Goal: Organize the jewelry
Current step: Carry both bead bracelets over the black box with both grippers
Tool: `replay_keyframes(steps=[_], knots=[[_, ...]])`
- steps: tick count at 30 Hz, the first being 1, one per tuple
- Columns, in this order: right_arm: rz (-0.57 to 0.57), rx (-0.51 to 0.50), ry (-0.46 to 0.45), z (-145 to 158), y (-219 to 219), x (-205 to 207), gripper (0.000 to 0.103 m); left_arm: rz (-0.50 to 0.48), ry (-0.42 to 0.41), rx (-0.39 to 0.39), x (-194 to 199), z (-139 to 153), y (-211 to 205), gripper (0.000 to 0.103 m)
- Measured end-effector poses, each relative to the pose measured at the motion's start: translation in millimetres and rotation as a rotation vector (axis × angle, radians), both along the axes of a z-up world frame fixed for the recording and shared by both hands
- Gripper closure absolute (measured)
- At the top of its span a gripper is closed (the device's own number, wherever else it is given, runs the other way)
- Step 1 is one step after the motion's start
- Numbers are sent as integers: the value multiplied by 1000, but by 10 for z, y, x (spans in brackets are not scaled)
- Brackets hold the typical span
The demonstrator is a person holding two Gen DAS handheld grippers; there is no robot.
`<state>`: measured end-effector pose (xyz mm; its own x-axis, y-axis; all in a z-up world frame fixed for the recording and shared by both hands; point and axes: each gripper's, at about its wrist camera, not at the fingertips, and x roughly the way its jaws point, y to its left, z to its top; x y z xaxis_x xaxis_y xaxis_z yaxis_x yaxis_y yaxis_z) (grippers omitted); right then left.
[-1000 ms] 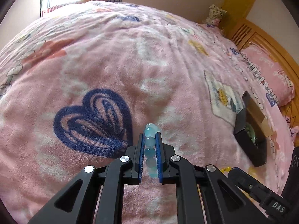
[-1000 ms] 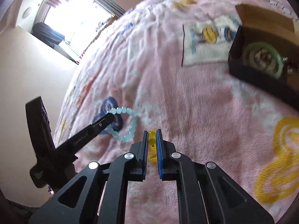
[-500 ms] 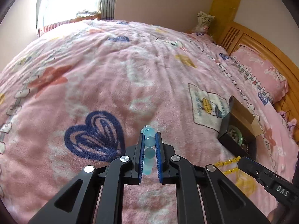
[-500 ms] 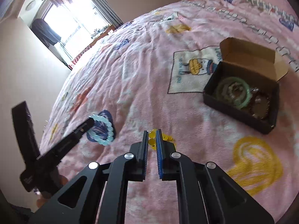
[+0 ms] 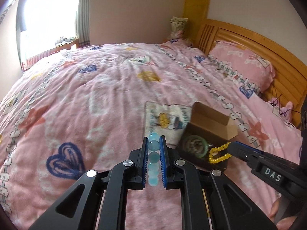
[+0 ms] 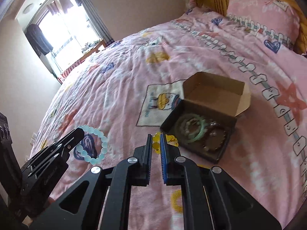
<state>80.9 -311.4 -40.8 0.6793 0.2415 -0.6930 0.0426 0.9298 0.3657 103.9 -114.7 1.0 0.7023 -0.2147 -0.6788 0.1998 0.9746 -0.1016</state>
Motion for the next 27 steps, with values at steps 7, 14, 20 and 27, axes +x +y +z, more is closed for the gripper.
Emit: replay_keyframes(steps=[7,14,20,27], knots=[[-41,57,-4,-29,-515,176,94,-35,28,41,222,-31,-528,90],[-12,83,3,-226,-763,495,94,-96,64,77,529,-259,-977,90],[4,77,10,-443,-781,668,93,-97,118,57,728,-541,-1091,90],[38,175,56,-656,-820,750,93,-118,152,77,821,-815,-1202,90]])
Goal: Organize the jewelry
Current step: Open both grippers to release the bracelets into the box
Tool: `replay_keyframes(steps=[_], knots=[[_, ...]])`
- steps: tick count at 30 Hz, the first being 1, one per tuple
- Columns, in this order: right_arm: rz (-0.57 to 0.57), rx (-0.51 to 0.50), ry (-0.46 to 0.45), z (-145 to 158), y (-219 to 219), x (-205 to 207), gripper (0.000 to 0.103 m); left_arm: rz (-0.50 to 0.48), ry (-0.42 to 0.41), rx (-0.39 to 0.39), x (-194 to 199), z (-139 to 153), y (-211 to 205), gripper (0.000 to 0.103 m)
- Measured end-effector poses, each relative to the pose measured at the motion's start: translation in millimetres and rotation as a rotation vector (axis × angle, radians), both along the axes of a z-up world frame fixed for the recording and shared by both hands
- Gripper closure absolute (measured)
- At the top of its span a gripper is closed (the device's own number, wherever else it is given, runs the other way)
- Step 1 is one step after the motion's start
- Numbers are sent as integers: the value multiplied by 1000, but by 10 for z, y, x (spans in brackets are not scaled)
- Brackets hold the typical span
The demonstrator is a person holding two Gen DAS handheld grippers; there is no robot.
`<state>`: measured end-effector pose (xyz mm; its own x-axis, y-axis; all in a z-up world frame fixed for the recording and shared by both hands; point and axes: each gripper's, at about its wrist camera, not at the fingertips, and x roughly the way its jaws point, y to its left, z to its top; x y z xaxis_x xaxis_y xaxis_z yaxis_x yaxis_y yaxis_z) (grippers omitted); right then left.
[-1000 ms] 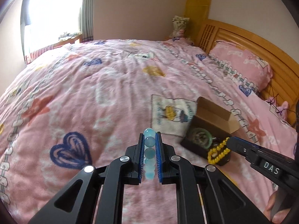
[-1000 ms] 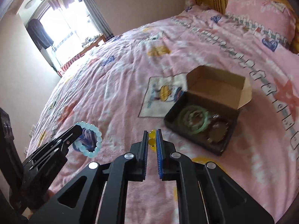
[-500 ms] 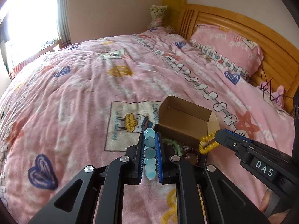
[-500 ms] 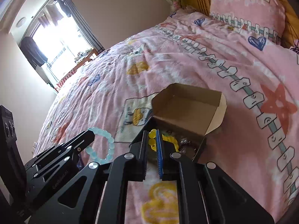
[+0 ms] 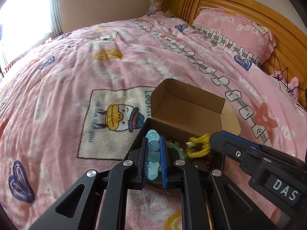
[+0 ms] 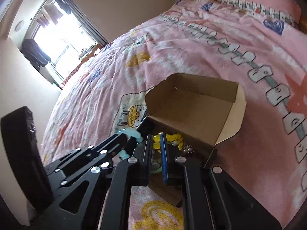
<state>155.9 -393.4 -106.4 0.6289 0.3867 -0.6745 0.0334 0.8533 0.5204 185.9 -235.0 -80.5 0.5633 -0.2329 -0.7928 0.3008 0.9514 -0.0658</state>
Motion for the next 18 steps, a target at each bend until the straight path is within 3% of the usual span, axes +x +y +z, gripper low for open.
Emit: replay_keyframes(steps=[4,14,15,17,18], knots=[[-30,-19,-1,14,-53,-28,93,17,6,-28,18,-19,8,90],[-82,-44,-20,128,-200,-123,91,2,-5,10,-24,93,-37,89],[-90,-46,-25,149,-220,-139,91,3,-12,17,-29,122,-38,85],[-93,-36,-27,172,-256,-162,91,4,-34,19,-52,194,-30,66],[-98,-35,-27,181,-275,-170,91,5,-46,18,-69,226,-26,51]])
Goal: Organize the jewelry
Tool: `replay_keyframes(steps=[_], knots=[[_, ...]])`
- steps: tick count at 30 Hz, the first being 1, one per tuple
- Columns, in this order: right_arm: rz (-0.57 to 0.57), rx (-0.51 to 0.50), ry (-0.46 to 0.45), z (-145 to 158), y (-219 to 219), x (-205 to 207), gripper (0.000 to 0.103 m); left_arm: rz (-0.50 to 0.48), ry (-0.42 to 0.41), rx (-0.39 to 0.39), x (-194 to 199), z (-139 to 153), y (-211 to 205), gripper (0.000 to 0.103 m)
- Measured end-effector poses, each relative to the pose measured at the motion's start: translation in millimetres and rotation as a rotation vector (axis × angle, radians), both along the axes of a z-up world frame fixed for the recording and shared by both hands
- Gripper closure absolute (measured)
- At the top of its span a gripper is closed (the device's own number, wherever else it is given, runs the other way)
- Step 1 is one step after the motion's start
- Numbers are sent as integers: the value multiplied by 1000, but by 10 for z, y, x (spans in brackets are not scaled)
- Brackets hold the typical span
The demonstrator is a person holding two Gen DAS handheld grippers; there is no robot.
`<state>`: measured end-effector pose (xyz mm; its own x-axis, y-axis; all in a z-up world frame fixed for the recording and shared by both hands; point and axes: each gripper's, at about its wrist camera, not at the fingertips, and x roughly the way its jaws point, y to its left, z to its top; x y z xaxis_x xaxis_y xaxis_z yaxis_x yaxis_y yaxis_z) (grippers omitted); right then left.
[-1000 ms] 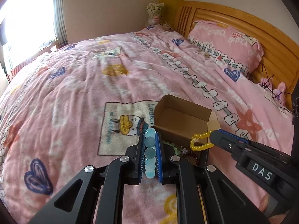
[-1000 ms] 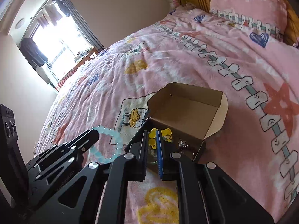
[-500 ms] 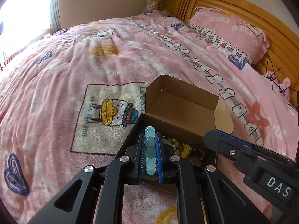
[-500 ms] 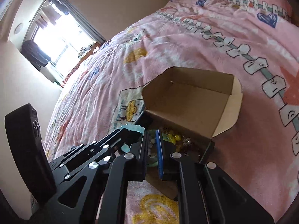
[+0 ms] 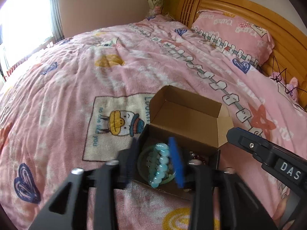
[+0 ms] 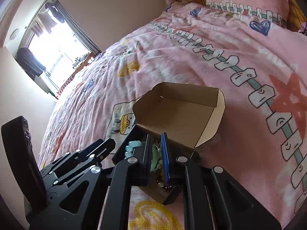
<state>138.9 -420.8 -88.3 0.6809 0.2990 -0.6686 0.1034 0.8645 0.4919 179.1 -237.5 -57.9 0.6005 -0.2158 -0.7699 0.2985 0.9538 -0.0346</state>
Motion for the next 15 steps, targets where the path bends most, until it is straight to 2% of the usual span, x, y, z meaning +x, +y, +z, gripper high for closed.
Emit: replay_keyframes(steps=[1,5,7,9,10,11,12,13,15], knots=[[-5,-1,0,10,-16,-8,91,4,-21,2,-32,57,10,42],[-8,-32,1,89,-50,-59,91,-25,-44,22,-132,195,25,41],[-12,-72,-6,197,-66,-123,90,-28,-61,46,-209,284,65,33],[-25,-98,-18,304,-75,-207,86,-32,-81,49,-280,375,127,31],[-27,-107,-24,371,-77,-263,75,-33,-87,45,-317,423,172,30],[-29,-107,-27,407,-74,-295,59,-34,-90,39,-349,469,214,29],[-33,-113,-34,469,-60,-354,50,-28,-95,39,-394,525,269,25],[-35,-130,-41,519,-37,-401,42,-25,-97,42,-427,562,305,22],[-21,-181,-42,590,50,-484,36,-22,-107,52,-518,644,383,22]])
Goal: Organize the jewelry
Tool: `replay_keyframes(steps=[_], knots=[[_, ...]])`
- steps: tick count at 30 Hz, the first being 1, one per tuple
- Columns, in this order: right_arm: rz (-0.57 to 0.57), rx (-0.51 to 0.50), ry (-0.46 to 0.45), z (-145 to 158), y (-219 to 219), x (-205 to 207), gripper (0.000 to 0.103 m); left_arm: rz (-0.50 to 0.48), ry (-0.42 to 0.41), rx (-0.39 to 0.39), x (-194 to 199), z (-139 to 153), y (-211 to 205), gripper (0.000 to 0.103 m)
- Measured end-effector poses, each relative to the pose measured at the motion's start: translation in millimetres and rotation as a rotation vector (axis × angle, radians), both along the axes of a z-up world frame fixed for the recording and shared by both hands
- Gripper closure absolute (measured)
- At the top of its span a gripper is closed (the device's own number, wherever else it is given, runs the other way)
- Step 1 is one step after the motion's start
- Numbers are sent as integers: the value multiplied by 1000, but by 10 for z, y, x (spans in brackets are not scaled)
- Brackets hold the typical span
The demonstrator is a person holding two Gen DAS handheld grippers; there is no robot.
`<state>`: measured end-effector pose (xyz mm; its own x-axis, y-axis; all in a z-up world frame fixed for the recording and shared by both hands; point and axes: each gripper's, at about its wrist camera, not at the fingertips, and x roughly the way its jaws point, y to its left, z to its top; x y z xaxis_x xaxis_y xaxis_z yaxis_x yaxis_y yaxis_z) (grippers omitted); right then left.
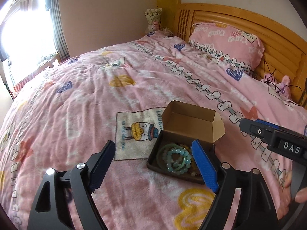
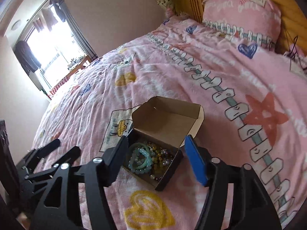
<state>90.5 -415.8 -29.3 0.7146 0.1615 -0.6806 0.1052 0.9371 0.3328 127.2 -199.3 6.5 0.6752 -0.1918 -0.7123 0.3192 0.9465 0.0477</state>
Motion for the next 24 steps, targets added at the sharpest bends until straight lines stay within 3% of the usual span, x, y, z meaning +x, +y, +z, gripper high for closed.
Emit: replay_keyframes(steps=[2,4,12,24], knots=[[25,-12,12,8,73,-68,22,-2,-7,3,-99,71,74,22],[57,-16,33,-11,160,-155,11,0,-7,4,-174,109,131,14],[43,-64,90,-51,315,-508,8,-9,-15,1,-415,180,303,11],[26,-83,85,25,336,-737,8,-26,-28,17,-622,133,332,11]])
